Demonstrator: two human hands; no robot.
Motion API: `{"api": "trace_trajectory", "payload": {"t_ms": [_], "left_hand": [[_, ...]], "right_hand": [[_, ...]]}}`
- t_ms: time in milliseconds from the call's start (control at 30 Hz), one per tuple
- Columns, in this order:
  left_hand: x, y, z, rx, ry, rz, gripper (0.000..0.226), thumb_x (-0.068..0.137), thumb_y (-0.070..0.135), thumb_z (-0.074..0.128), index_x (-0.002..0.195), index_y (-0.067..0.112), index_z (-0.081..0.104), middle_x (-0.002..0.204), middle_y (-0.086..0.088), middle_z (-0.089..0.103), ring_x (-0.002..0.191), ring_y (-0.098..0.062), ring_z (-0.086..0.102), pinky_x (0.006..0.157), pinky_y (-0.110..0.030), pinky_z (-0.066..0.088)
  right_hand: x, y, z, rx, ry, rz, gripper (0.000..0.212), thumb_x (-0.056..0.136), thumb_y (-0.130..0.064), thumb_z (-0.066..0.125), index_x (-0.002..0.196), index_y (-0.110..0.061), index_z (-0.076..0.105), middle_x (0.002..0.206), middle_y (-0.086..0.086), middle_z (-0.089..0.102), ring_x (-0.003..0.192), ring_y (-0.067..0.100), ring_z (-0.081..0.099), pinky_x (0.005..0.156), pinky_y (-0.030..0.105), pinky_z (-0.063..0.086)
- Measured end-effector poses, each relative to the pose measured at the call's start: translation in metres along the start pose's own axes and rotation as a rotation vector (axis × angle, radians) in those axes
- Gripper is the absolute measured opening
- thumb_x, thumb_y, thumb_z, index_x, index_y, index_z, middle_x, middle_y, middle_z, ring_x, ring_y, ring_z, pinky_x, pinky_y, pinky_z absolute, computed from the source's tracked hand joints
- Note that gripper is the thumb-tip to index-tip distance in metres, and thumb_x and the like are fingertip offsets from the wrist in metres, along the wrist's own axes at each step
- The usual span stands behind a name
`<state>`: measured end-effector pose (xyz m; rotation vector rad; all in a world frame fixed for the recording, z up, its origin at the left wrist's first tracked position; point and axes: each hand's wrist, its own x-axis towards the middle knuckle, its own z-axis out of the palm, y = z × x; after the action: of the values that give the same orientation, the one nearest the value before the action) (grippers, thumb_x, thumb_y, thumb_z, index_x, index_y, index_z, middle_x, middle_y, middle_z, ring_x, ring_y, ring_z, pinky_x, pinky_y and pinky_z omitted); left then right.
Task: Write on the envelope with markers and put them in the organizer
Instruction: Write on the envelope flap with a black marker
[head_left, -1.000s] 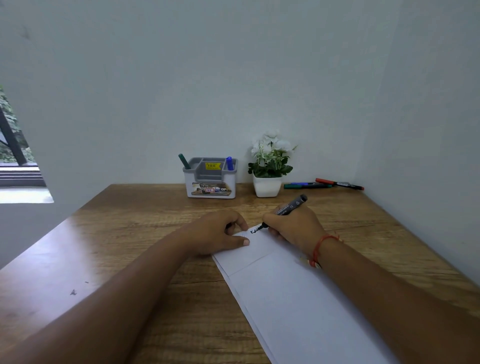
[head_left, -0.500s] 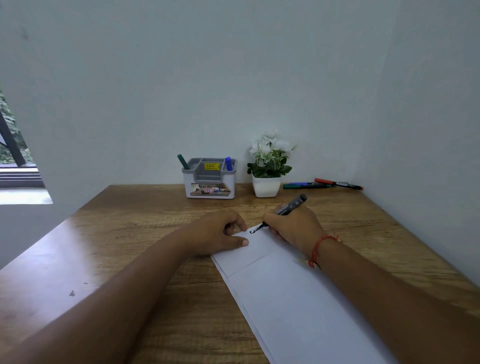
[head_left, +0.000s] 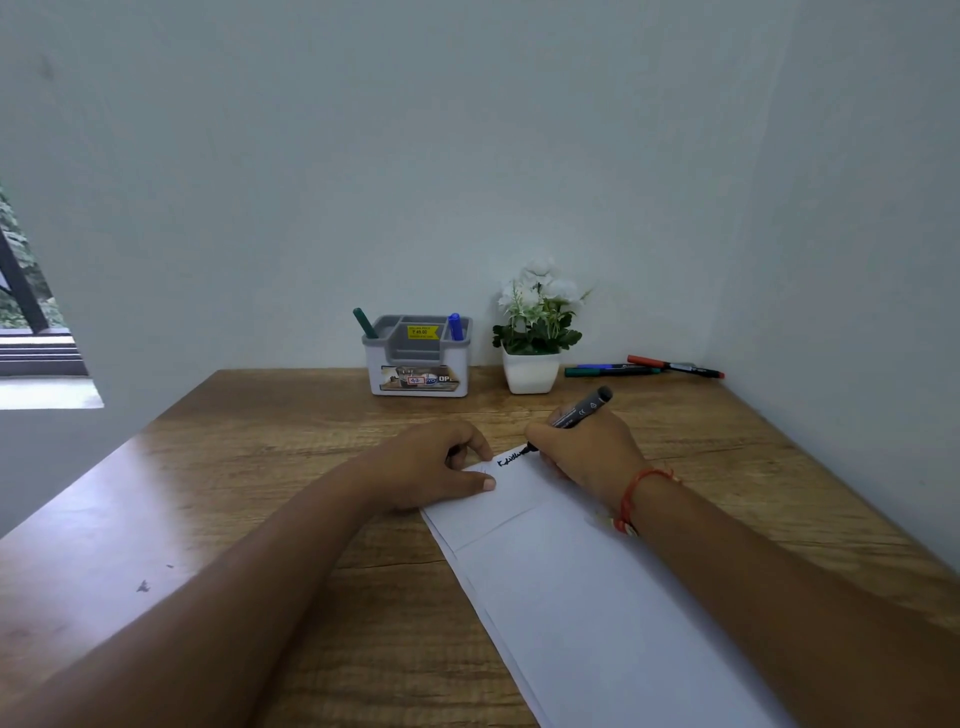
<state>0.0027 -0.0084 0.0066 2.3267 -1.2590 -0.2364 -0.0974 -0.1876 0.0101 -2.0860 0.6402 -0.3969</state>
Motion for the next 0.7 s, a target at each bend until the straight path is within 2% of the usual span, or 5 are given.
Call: {"api": "trace_trajectory", "payload": {"t_ms": [300, 400, 500, 567, 700], "left_hand": [[-0.001, 0.002, -0.001, -0.007, -0.001, 0.001, 0.031, 0.087, 0.039, 0.069, 0.115, 0.028, 0.061, 0.082, 0.010, 0.050, 0.069, -0.003, 0.044, 0.063, -0.016, 0.037], [-0.001, 0.002, -0.001, -0.006, -0.001, -0.004, 0.032, 0.087, 0.040, 0.069, 0.116, 0.029, 0.061, 0.082, 0.011, 0.050, 0.070, -0.003, 0.045, 0.064, -0.016, 0.037], [-0.001, 0.001, -0.001, -0.012, -0.007, -0.009, 0.033, 0.087, 0.040, 0.068, 0.117, 0.030, 0.061, 0.083, 0.010, 0.051, 0.071, -0.003, 0.046, 0.065, -0.017, 0.037], [0.000, 0.000, -0.001, -0.012, -0.009, -0.008, 0.033, 0.087, 0.041, 0.068, 0.117, 0.030, 0.060, 0.084, 0.010, 0.052, 0.072, -0.003, 0.046, 0.065, -0.016, 0.038], [-0.001, 0.000, 0.000, -0.009, 0.003, -0.009, 0.032, 0.087, 0.041, 0.069, 0.116, 0.030, 0.061, 0.084, 0.010, 0.052, 0.072, -0.002, 0.046, 0.065, -0.014, 0.038]], "right_hand": [[0.002, 0.001, 0.000, -0.024, 0.006, -0.009, 0.019, 0.082, -0.031, 0.063, 0.072, -0.015, 0.061, 0.052, -0.004, 0.059, 0.038, 0.002, 0.051, 0.044, 0.017, 0.038], [0.003, 0.000, -0.002, 0.026, 0.001, 0.028, 0.019, 0.084, -0.032, 0.063, 0.076, -0.015, 0.062, 0.064, -0.002, 0.065, 0.041, 0.003, 0.053, 0.042, 0.016, 0.038], [0.003, -0.001, -0.007, 0.195, 0.013, 0.101, 0.019, 0.083, -0.030, 0.068, 0.085, -0.011, 0.068, 0.083, 0.004, 0.072, 0.046, 0.007, 0.059, 0.047, 0.018, 0.046], [0.004, 0.002, -0.011, 0.162, 0.032, 0.060, 0.017, 0.081, -0.028, 0.070, 0.080, -0.011, 0.066, 0.077, 0.003, 0.071, 0.050, 0.011, 0.061, 0.053, 0.022, 0.051], [0.004, 0.007, -0.015, 0.085, 0.027, -0.046, 0.019, 0.077, -0.026, 0.069, 0.061, -0.017, 0.062, 0.057, -0.003, 0.064, 0.049, 0.010, 0.056, 0.052, 0.024, 0.046]]}}
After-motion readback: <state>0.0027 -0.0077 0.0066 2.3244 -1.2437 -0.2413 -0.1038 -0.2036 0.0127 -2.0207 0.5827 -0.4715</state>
